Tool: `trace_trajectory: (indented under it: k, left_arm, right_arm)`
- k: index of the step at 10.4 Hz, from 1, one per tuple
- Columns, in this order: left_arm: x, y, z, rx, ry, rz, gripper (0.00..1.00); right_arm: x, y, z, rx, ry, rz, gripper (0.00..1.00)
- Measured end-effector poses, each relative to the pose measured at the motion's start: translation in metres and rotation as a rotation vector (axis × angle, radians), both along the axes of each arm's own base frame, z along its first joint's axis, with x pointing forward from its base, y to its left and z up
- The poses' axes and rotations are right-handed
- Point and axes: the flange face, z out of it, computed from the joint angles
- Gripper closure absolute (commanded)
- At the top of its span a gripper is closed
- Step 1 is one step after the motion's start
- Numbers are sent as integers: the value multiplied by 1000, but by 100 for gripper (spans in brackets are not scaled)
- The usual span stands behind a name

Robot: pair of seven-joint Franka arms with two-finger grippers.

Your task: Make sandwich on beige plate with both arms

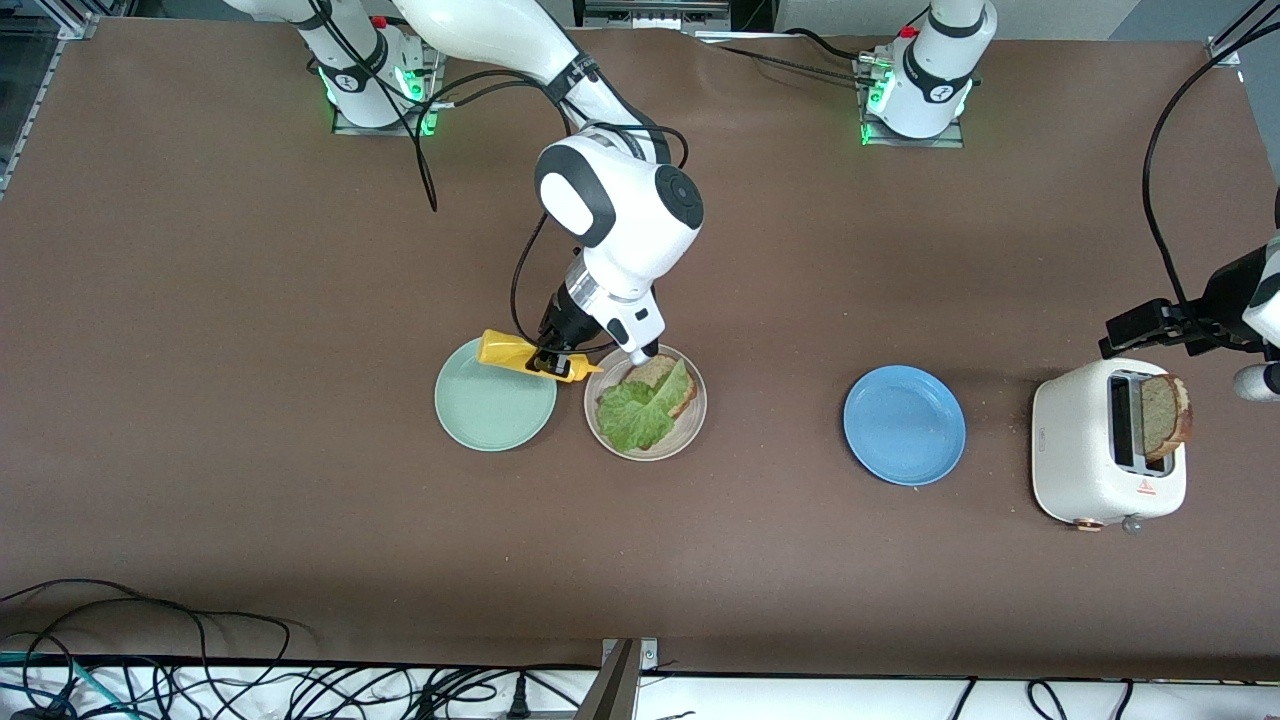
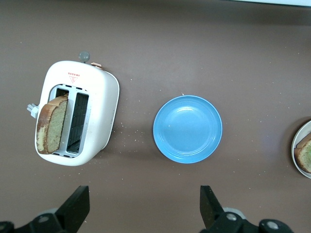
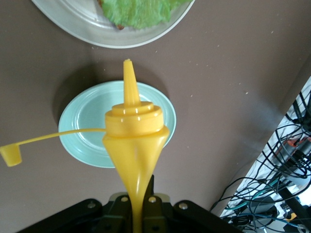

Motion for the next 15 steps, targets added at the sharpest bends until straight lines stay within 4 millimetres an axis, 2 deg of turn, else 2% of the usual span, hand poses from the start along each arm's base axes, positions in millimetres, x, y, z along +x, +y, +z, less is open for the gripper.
trace_trajectory:
  k: [3,5,7,9,11,13,15]
  left_arm:
    - [0,0,-1,0,3,-1,0]
    - [0,-1,-1,0,5,-2,0]
    - [0,1,-3,0,11,0,0]
    - [0,11,-5,1,13,16,0]
    - [-1,35,-5,1,11,-11,0]
    - [-4,89,-16,-5,24,-73,0]
    - [-7,143,-45,16,71,-112,0]
  right_arm:
    - [5,-9,11,11,4,-30,100]
    - [15,-26,19,95,60,-100,100]
    - [42,-65,28,224,153,-187,100]
    - [72,-116,45,385,249,-253,100]
    - [94,-157,53,542,333,-284,100]
    - [110,-202,53,676,424,-318,100]
    - [125,-256,51,829,519,-338,100]
